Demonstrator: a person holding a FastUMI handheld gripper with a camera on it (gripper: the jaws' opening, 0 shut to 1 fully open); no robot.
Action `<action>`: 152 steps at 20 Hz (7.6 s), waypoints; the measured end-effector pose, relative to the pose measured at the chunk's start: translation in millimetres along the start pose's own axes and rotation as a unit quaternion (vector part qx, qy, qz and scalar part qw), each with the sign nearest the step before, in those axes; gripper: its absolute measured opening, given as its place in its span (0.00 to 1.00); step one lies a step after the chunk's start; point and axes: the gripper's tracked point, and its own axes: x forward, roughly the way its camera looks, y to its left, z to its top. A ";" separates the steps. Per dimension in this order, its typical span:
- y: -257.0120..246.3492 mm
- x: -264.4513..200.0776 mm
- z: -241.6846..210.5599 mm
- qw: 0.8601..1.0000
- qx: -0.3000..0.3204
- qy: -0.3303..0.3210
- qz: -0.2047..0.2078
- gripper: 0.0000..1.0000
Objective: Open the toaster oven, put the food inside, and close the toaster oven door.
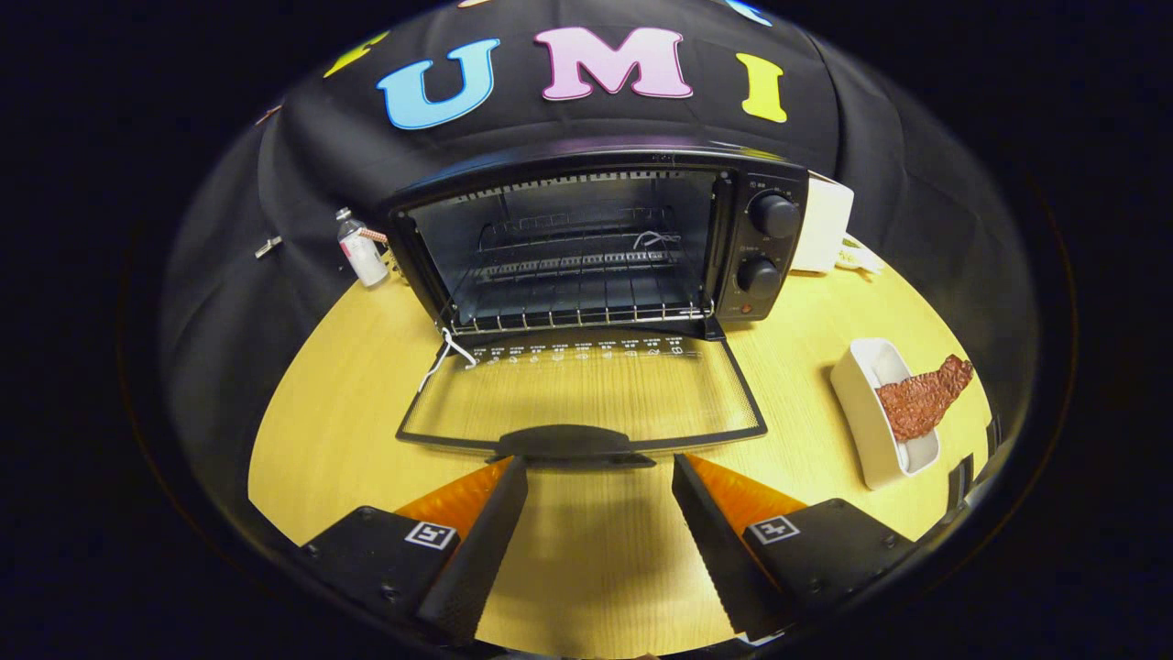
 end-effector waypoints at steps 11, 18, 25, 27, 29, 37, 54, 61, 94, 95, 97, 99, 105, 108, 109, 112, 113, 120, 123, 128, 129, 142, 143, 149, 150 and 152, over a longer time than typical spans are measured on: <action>-97.8 -107.2 83.5 0.992 -0.028 -0.121 -0.027 0.97; -237.6 -120.5 95.9 0.985 0.060 -0.120 -0.106 0.97; -308.5 -76.4 61.7 0.987 0.135 -0.037 -0.082 0.99; -311.0 -58.9 51.8 0.987 0.150 -0.008 -0.048 0.99; -308.2 -46.0 43.0 0.986 0.167 0.021 -0.010 0.97; -291.1 -8.4 23.5 0.975 0.173 0.096 0.103 0.66; -299.9 -17.1 35.7 0.967 0.192 0.087 0.143 0.14; -287.5 -59.4 52.8 0.975 0.184 0.056 0.107 0.14; -39.0 57.7 156.3 0.879 0.431 -0.131 0.158 0.14; -35.6 66.6 153.6 0.874 0.441 -0.132 0.154 0.14; -25.9 81.6 150.9 0.869 0.452 -0.129 0.155 0.14; -16.3 92.6 152.9 0.867 0.455 -0.134 0.157 0.14; -13.6 109.4 150.7 0.884 0.432 -0.127 0.127 0.28; -20.7 102.9 155.5 0.909 0.372 -0.149 0.113 0.58; -18.4 99.7 153.9 0.921 0.344 -0.149 0.110 0.68; -10.8 94.9 143.2 0.955 0.243 -0.141 0.097 0.96; -8.5 93.9 136.3 0.961 0.225 -0.131 0.093 0.98; -15.4 61.0 126.1 0.981 0.136 -0.124 0.065 0.98; -5.8 39.0 114.7 0.988 0.080 -0.107 0.070 0.98; 6.1 -1.9 78.5 0.995 -0.005 -0.076 0.063 0.98; 7.7 -10.2 71.8 0.995 -0.023 -0.075 0.060 0.99; 14.3 4.7 -33.0 0.996 -0.061 0.054 0.018 0.98; 10.9 9.8 -35.9 0.996 -0.068 0.058 0.008 0.98; -3.9 47.1 -36.7 0.996 -0.037 0.073 -0.037 0.98; -1.9 51.3 -33.2 0.997 -0.020 0.072 -0.035 0.98; 0.3 53.2 -34.1 0.996 -0.014 0.079 -0.040 0.99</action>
